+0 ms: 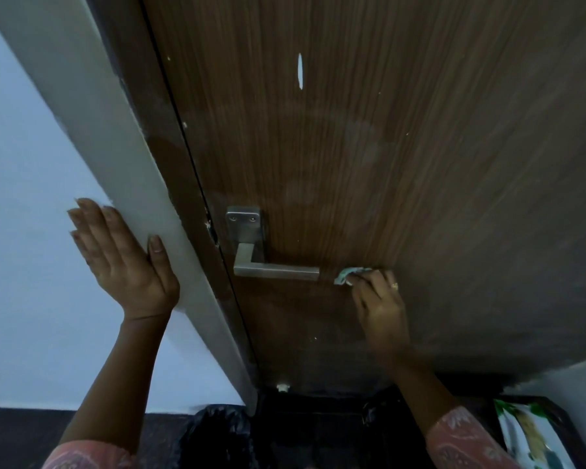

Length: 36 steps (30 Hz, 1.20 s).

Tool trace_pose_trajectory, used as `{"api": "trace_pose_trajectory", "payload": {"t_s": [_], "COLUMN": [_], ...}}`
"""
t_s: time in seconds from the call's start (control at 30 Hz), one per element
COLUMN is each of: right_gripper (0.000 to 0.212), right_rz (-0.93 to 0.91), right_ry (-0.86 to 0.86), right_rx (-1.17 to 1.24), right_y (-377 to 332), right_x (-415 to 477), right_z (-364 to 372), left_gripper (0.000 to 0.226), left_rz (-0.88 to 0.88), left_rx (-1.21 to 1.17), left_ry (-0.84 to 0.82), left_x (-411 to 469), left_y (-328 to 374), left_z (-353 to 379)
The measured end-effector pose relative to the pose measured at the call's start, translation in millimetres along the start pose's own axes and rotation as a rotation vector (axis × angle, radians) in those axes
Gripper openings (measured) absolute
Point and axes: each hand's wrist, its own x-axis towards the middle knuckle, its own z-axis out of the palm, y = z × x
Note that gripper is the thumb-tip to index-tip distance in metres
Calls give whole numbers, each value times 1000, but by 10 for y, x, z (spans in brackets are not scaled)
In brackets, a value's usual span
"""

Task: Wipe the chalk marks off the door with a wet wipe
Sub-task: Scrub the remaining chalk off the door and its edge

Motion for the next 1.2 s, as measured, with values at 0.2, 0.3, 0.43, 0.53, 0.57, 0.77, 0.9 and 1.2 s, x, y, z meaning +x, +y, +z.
{"api": "trace_pose_trajectory", "payload": {"t_s": [0.2, 0.3, 0.43, 0.53, 0.57, 0.77, 0.9, 1.2], "right_gripper": [19, 16, 14, 14, 12, 11, 13, 15], "right_rz": [-34, -71, -36, -17, -21, -38, -22, -34], "right_ry": [278, 431, 427, 271, 205, 13, 220, 349], "right_rx": [75, 73, 61, 57, 54, 61, 93, 60], "right_y": [-182, -246, -238, -184, -159, -124, -208, -286], "right_x": [551, 870, 825, 501, 385, 179, 532, 791], "right_z": [-320, -469, -451, -262, -186, -79, -320, -494], "left_gripper": [47, 47, 47, 47, 48, 48, 48, 47], "left_rz": [2, 3, 2, 2, 4, 19, 22, 29], "left_rx": [2, 0, -6, -4, -2, 6, 12, 26], "left_ry": [-1, 5, 18, 20, 22, 28, 26, 41], "left_x": [-23, -30, -28, -27, -26, -31, -39, -33], "left_y": [-9, -16, -27, -33, -37, -47, -54, -65], "left_z": [5, 10, 20, 25, 25, 34, 34, 31]}}
